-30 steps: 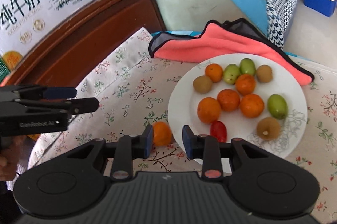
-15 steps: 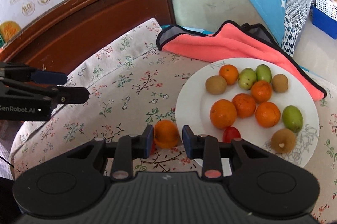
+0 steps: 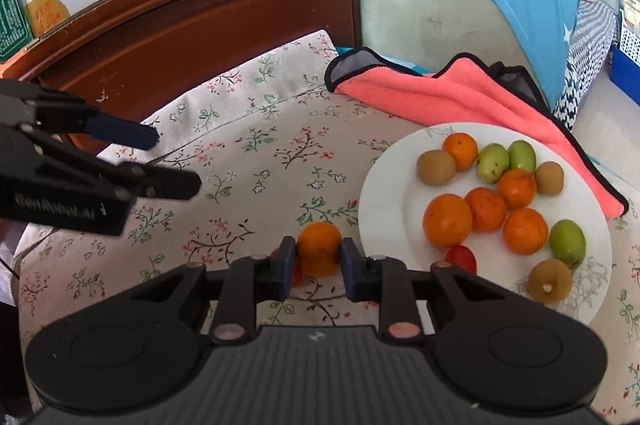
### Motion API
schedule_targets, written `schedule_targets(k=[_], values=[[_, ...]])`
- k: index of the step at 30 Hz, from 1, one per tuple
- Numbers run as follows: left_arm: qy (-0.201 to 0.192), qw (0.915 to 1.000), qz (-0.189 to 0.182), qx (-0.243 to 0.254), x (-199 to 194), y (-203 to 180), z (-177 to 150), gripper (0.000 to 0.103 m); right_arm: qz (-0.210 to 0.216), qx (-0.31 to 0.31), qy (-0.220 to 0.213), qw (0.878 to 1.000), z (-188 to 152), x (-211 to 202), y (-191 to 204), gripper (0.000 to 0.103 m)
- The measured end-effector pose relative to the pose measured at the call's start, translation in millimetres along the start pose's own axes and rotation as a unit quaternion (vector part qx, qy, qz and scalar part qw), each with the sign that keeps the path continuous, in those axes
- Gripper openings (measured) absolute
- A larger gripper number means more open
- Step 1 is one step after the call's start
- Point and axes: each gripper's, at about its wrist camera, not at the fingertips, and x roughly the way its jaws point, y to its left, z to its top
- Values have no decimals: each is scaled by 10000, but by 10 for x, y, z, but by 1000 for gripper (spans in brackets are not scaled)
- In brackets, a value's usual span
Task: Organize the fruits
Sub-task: 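Grasp a tangerine with the right tool while the left tool approaches a red jujube, then grasp the red jujube with the left tool while the right tool holds the tangerine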
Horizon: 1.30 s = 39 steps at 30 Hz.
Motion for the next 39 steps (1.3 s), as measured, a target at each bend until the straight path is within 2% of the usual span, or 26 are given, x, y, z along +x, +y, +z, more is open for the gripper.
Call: schedule_targets(k=[5,10,18,22,26,31,35,39], values=[[-93,9984,-378,412,58,-201,-69,61,60,128,-5,9999,-39,-166,-84,24],[-179,9957,-605,679,157,-408,-93,61,200,275,86,9994,-106,-317,-165,24],[-200,9921,-919,831,280,-595,-92,58,162,402,272,9987,-199,-451,-249,24],[-155,9909,-1023,863,350,-643,-93,52,122,494,311,9982,-233,-497,-301,24],[-52,9907,-1071,841,433,-658,-96,41,116,526,308,9981,-244,-527,-319,24],[-68,9906,-1137,762,463,-656,-76,34,124,531,321,9980,-252,-549,-326,24],[-40,9904,-1187,701,463,-643,-61,24,130,556,346,9978,-259,-541,-336,24],[-22,9909,-1180,651,440,-630,-53,24,139,618,390,9972,-267,-521,-354,24]])
